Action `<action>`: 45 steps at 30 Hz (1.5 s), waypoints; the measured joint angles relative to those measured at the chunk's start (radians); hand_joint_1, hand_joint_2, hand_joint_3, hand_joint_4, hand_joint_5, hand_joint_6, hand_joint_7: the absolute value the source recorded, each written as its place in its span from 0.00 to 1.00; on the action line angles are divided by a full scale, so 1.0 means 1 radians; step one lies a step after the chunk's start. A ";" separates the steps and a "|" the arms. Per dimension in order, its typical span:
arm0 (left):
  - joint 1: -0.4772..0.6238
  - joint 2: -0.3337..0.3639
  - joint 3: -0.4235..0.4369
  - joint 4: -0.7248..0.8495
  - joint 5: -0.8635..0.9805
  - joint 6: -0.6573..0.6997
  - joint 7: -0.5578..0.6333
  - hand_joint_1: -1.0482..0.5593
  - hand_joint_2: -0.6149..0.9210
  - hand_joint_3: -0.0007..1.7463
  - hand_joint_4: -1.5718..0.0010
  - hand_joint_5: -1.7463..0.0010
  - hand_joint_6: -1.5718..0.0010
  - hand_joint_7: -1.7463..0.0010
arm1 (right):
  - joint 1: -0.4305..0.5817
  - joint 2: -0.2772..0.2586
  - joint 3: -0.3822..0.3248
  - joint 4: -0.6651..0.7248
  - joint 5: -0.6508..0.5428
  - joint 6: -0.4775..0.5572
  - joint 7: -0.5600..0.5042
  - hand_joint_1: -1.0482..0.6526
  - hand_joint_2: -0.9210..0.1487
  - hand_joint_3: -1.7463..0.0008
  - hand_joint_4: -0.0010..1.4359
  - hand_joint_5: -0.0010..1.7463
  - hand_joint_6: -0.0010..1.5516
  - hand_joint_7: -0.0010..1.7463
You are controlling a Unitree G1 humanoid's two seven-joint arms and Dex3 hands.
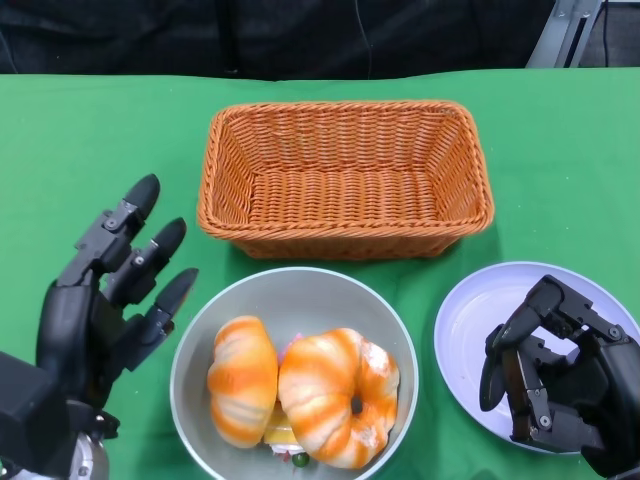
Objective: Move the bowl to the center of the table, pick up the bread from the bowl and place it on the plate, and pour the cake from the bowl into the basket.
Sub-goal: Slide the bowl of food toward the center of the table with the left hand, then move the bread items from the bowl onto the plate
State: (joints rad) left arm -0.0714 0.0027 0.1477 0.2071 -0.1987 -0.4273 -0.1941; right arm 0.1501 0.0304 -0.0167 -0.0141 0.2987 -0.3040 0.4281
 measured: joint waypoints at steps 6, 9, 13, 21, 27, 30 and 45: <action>-0.030 0.035 0.030 0.113 -0.034 -0.085 -0.060 0.50 1.00 0.08 0.40 0.94 0.41 0.96 | -0.001 0.000 -0.002 0.007 0.002 0.000 0.001 0.53 0.36 0.28 0.55 1.00 0.38 0.96; -0.049 0.057 0.045 0.212 -0.035 -0.171 -0.091 0.53 1.00 0.10 0.31 0.93 0.31 0.95 | -0.001 0.000 -0.003 0.009 0.002 -0.002 0.001 0.54 0.35 0.28 0.55 1.00 0.37 0.96; -0.077 0.079 0.063 0.336 -0.032 -0.264 -0.112 0.54 1.00 0.13 0.22 0.90 0.23 0.93 | -0.002 0.000 -0.004 0.011 0.002 -0.005 0.001 0.54 0.35 0.28 0.54 1.00 0.37 0.96; -0.098 0.115 0.093 0.507 0.008 -0.444 -0.111 0.55 1.00 0.19 0.47 0.33 0.23 0.83 | -0.002 0.000 -0.007 0.011 0.006 -0.005 0.002 0.55 0.35 0.27 0.55 1.00 0.37 0.96; -0.118 0.106 0.109 0.568 -0.027 -0.502 -0.112 0.55 1.00 0.21 0.49 0.31 0.36 0.59 | -0.002 -0.001 -0.010 0.025 0.010 -0.018 0.005 0.54 0.35 0.28 0.55 1.00 0.38 0.96; -0.122 0.100 0.116 0.581 -0.037 -0.515 -0.111 0.55 1.00 0.23 0.50 0.29 0.40 0.53 | -0.002 -0.001 -0.012 0.029 0.010 -0.023 0.006 0.54 0.35 0.28 0.55 1.00 0.38 0.95; -0.128 0.055 0.119 0.615 -0.051 -0.507 -0.115 0.54 1.00 0.21 0.52 0.14 0.48 0.35 | -0.002 -0.012 -0.027 0.028 -0.001 -0.037 -0.009 0.55 0.34 0.30 0.52 1.00 0.37 0.91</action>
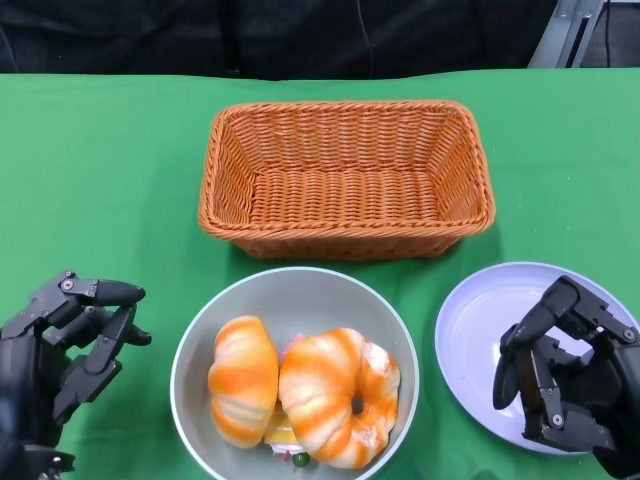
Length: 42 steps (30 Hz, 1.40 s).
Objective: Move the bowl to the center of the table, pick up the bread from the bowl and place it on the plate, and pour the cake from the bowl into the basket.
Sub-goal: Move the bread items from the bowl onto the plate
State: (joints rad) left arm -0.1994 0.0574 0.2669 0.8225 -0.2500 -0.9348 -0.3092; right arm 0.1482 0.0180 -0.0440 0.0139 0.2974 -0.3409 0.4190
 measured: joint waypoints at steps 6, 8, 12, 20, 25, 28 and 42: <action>0.000 -0.018 -0.002 -0.014 -0.035 0.011 -0.034 0.52 1.00 0.21 0.53 0.13 0.48 0.34 | 0.000 -0.048 0.003 -0.028 -0.055 -0.039 0.006 0.50 0.24 0.60 0.43 0.82 0.42 0.60; 0.000 -0.023 -0.003 -0.014 -0.032 0.011 -0.034 0.52 1.00 0.20 0.52 0.13 0.48 0.33 | -0.007 -0.069 0.018 -0.059 -0.074 -0.045 0.015 0.47 0.16 0.72 0.40 0.77 0.43 0.50; -0.002 -0.030 -0.003 -0.014 -0.022 0.011 -0.030 0.52 1.00 0.20 0.52 0.14 0.49 0.32 | -0.027 -0.122 0.049 -0.145 -0.121 -0.040 0.033 0.40 0.02 0.96 0.40 0.62 0.46 0.30; -0.024 -0.038 -0.003 0.003 -0.016 0.009 -0.024 0.52 1.00 0.21 0.52 0.14 0.49 0.32 | -0.039 -0.203 0.087 -0.336 -0.202 0.047 0.029 0.37 0.03 1.00 0.45 0.50 0.47 0.17; -0.029 -0.043 -0.003 0.021 -0.016 0.006 -0.024 0.53 1.00 0.22 0.52 0.15 0.49 0.32 | -0.045 -0.225 0.097 -0.415 -0.266 0.052 0.007 0.37 0.05 1.00 0.45 0.50 0.49 0.14; -0.030 -0.045 -0.002 0.026 -0.017 0.004 -0.025 0.52 1.00 0.22 0.51 0.17 0.48 0.33 | -0.061 -0.232 0.097 -0.441 -0.277 0.044 0.004 0.34 0.06 1.00 0.43 0.50 0.49 0.13; -0.070 -0.051 0.002 0.094 -0.011 -0.031 -0.020 0.53 1.00 0.21 0.49 0.17 0.46 0.34 | -0.176 -0.273 0.124 -0.512 -0.369 -0.008 -0.007 0.23 0.04 0.99 0.35 0.53 0.48 0.09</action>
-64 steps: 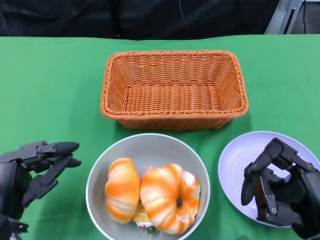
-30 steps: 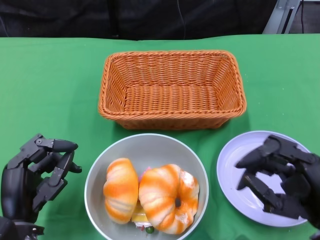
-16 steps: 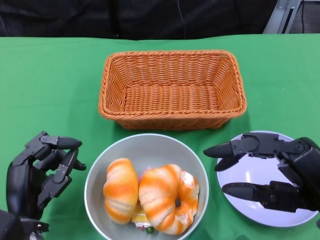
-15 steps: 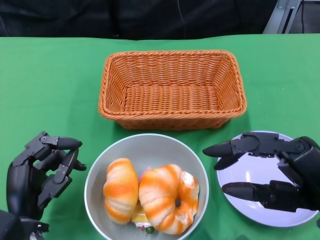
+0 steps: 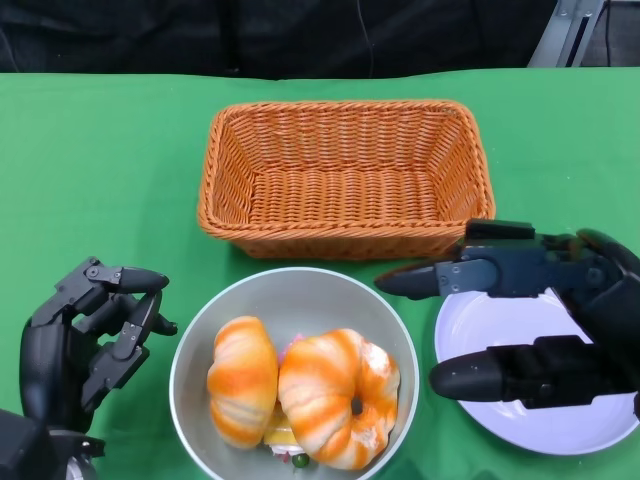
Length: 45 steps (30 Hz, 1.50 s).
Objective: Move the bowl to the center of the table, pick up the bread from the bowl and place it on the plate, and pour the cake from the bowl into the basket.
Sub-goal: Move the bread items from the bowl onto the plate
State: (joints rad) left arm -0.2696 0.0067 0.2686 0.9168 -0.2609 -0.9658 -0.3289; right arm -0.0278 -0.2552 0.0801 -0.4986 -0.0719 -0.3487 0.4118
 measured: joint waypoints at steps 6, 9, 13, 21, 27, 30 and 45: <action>-0.005 -0.007 0.003 0.014 0.016 -0.006 0.004 0.53 1.00 0.21 0.49 0.17 0.46 0.35 | -0.067 -0.030 0.030 -0.011 -0.191 0.044 -0.008 0.21 0.06 1.00 0.38 0.47 0.47 0.05; -0.006 -0.010 0.005 0.018 0.017 -0.012 0.005 0.53 1.00 0.22 0.49 0.17 0.46 0.35 | -0.091 -0.034 0.060 -0.011 -0.262 0.063 -0.008 0.22 0.08 1.00 0.38 0.42 0.46 0.03; -0.009 -0.014 0.005 0.020 0.024 -0.015 0.013 0.53 1.00 0.22 0.49 0.17 0.46 0.35 | -0.101 -0.033 0.099 -0.011 -0.338 0.100 -0.009 0.23 0.10 1.00 0.45 0.32 0.49 0.02; -0.009 -0.017 0.004 0.020 0.033 -0.017 0.027 0.53 1.00 0.21 0.49 0.18 0.46 0.35 | -0.112 -0.026 0.166 -0.008 -0.431 0.144 -0.025 0.22 0.08 0.99 0.45 0.28 0.48 0.01; -0.009 -0.021 0.003 0.020 0.034 -0.024 0.033 0.53 1.00 0.21 0.48 0.19 0.45 0.35 | -0.112 -0.020 0.211 -0.008 -0.508 0.173 -0.038 0.20 0.08 1.00 0.47 0.27 0.47 0.00; -0.009 -0.022 0.002 0.020 0.040 -0.025 0.041 0.52 1.00 0.21 0.48 0.19 0.46 0.35 | -0.112 -0.013 0.229 -0.008 -0.554 0.182 -0.050 0.20 0.08 1.00 0.47 0.27 0.47 0.00; -0.009 -0.049 0.003 0.017 0.054 -0.034 0.076 0.51 1.00 0.19 0.52 0.11 0.47 0.34 | -0.111 -0.012 0.310 0.076 -0.738 0.125 -0.164 0.18 0.08 1.00 0.51 0.13 0.47 0.00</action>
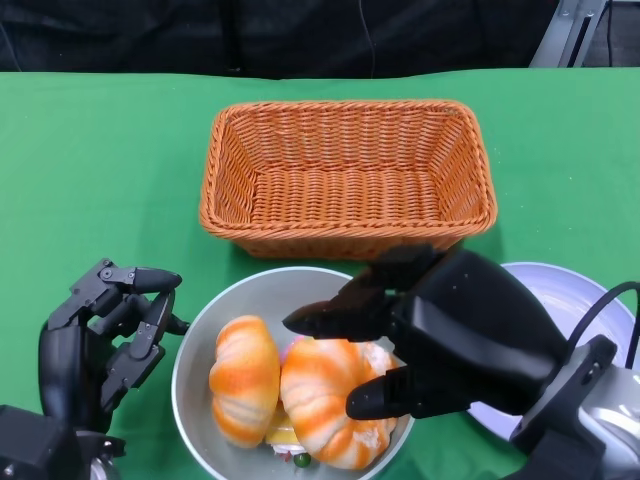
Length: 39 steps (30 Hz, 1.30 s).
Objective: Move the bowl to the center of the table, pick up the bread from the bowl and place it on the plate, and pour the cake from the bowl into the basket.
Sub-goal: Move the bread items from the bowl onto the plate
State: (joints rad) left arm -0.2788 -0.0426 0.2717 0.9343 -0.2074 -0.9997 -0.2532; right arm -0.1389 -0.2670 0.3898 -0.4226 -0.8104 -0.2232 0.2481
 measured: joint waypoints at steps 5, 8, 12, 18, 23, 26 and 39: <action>0.000 -0.009 0.000 -0.006 0.010 -0.015 0.030 0.51 1.00 0.20 0.54 0.12 0.47 0.34 | -0.001 -0.007 0.022 0.036 -0.002 -0.014 -0.003 0.18 0.07 1.00 0.51 0.11 0.46 0.00; 0.000 -0.009 0.000 -0.007 0.018 -0.022 0.046 0.52 1.00 0.21 0.53 0.14 0.47 0.34 | -0.004 -0.014 0.024 0.054 -0.002 -0.015 -0.002 0.17 0.06 0.99 0.50 0.10 0.45 0.00; 0.000 -0.015 0.000 -0.008 0.007 -0.022 0.046 0.52 1.00 0.21 0.52 0.15 0.46 0.34 | -0.007 -0.017 0.029 0.063 -0.005 -0.014 0.005 0.18 0.06 1.00 0.44 0.06 0.44 0.00; 0.000 -0.015 0.000 -0.007 0.016 -0.026 0.056 0.52 1.00 0.21 0.51 0.16 0.47 0.34 | -0.019 -0.030 0.039 0.079 -0.043 -0.017 0.007 0.18 0.05 1.00 0.38 0.03 0.40 0.00; 0.000 -0.015 0.000 -0.007 0.015 -0.026 0.056 0.52 1.00 0.20 0.51 0.17 0.47 0.35 | -0.020 -0.038 0.054 0.100 -0.085 -0.031 -0.016 0.18 0.06 1.00 0.39 0.02 0.39 0.00; 0.000 -0.014 -0.001 -0.007 0.032 -0.026 0.074 0.51 1.00 0.20 0.50 0.17 0.47 0.36 | -0.022 -0.041 0.060 0.119 -0.125 -0.048 -0.055 0.18 0.06 1.00 0.39 0.02 0.37 0.00; 0.000 -0.014 -0.004 0.005 0.059 -0.049 0.111 0.51 1.00 0.20 0.51 0.19 0.46 0.37 | -0.025 -0.042 0.085 0.213 -0.173 -0.089 -0.151 0.19 0.06 1.00 0.40 0.01 0.36 0.00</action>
State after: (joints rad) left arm -0.2787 -0.0567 0.2676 0.9391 -0.1487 -1.0486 -0.1423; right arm -0.1639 -0.3094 0.4752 -0.2100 -0.9835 -0.3122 0.0972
